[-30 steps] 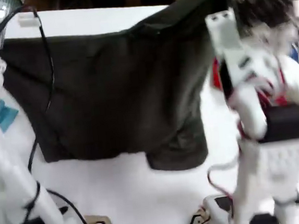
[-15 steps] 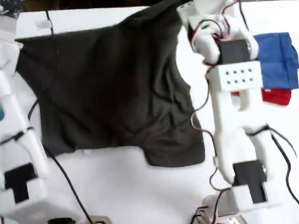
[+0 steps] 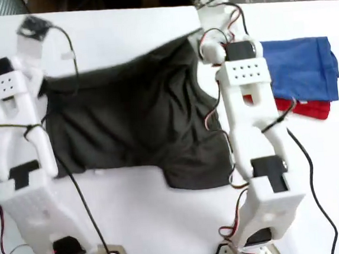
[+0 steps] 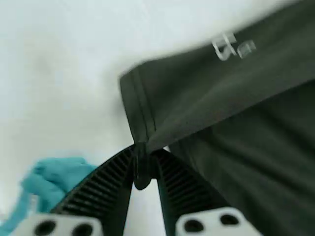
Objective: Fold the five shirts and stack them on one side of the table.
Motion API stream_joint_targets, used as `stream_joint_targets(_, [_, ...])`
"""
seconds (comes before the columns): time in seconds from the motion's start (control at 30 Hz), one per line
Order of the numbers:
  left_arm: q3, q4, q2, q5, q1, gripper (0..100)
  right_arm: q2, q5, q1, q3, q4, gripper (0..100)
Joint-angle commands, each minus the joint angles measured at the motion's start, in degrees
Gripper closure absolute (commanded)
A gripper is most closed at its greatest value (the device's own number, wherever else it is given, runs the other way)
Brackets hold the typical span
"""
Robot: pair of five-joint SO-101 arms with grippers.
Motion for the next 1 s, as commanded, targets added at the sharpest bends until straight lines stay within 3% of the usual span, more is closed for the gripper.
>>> stream_joint_targets(0.0, [-1.5,2.8,1.8,0.3,0.3,97,0.9,-0.4,-0.4,-0.4,1.7,97.7])
stream_joint_targets(0.47, [-1.7,4.7,10.6,0.4,-0.4,97,11.5,-0.4,0.0,-1.3,3.4,97.7])
stream_joint_targets(0.97, [-1.1,26.3,-3.7,0.2,-0.4,97,-10.1,-0.1,0.0,-1.1,24.7,97.7])
